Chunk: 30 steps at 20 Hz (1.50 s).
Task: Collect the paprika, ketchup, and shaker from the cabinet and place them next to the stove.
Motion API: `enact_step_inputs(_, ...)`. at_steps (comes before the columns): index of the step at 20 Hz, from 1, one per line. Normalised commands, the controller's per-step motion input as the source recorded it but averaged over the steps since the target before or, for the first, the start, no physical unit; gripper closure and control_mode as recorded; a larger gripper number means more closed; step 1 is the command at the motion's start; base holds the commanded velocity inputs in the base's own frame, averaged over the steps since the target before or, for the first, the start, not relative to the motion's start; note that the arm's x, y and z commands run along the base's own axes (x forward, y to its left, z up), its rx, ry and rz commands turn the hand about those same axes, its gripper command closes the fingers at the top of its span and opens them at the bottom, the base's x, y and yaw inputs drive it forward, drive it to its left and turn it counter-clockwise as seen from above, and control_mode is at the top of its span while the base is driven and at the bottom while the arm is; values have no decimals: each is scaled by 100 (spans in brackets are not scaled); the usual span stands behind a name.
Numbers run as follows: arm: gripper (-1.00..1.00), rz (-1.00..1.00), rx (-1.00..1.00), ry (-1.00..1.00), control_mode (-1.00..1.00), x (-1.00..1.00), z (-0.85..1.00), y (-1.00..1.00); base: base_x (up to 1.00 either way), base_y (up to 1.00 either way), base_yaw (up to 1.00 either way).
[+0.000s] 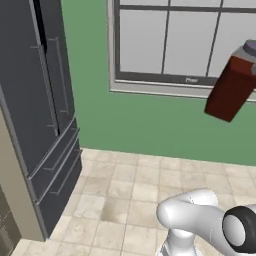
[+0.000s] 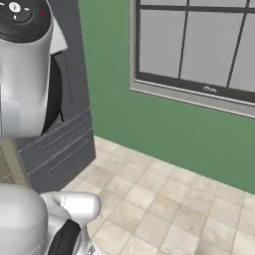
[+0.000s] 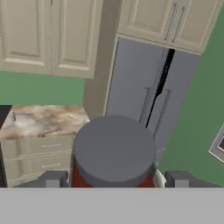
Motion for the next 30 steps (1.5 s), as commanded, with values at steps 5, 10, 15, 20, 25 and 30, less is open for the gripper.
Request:
enact_step_inputs(5,100,0,0,0,100,0,0,0,-26,18,53)
enact_step_inputs(10,100,0,0,0,100,0,0,0,-19,21,54)
enact_step_inputs(15,100,0,0,0,100,0,0,0,-1,65,53)
enact_step_inputs(20,100,0,0,0,100,0,0,0,0,85,48)
enact_step_inputs(25,100,0,0,0,100,0,0,0,0,82,48)
enact_step_inputs(30,100,0,0,0,100,0,0,0,0,88,47)
